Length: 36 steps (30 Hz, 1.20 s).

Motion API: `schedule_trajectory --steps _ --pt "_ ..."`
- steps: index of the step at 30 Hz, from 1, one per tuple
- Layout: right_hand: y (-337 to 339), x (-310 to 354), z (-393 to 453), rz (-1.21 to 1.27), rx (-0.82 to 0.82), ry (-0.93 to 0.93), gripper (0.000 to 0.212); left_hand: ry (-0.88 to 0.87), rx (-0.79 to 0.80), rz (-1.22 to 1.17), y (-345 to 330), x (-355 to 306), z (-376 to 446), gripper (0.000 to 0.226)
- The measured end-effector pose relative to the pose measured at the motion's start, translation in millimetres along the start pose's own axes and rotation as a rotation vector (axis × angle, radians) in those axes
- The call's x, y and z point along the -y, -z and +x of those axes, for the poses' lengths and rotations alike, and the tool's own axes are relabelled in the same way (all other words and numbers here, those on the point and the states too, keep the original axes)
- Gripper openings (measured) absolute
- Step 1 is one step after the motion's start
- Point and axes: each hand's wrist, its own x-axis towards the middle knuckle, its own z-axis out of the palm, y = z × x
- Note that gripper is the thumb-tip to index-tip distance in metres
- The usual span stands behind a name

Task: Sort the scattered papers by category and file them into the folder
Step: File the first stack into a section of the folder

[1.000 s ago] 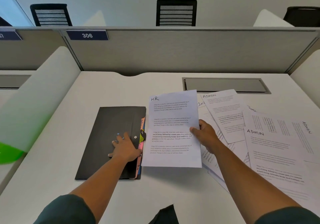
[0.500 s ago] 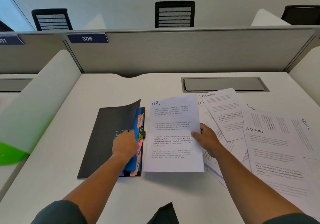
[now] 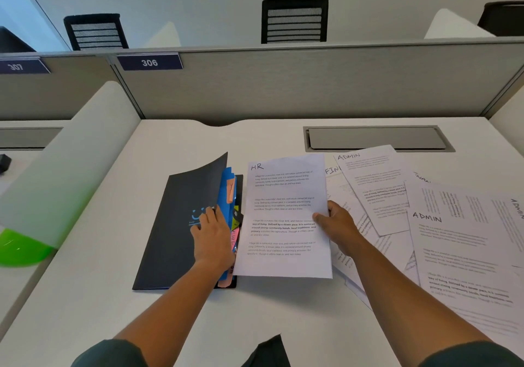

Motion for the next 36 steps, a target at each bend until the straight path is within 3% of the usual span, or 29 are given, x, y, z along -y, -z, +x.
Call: schedule_trajectory --steps 12,19,31,36 --pt "0 -4 12 0.011 -0.036 0.008 0.029 0.035 0.021 -0.114 8 -7 -4 0.090" --pt "1 1 18 0.069 -0.075 0.027 0.024 0.011 0.034 -0.437 17 14 7 0.073" --pt "-44 26 23 -0.009 0.079 0.044 0.025 0.046 0.034 -0.641 15 33 19 0.069" --pt "-67 33 25 -0.013 0.145 0.001 0.035 0.023 0.002 -0.683 15 33 18 0.049"
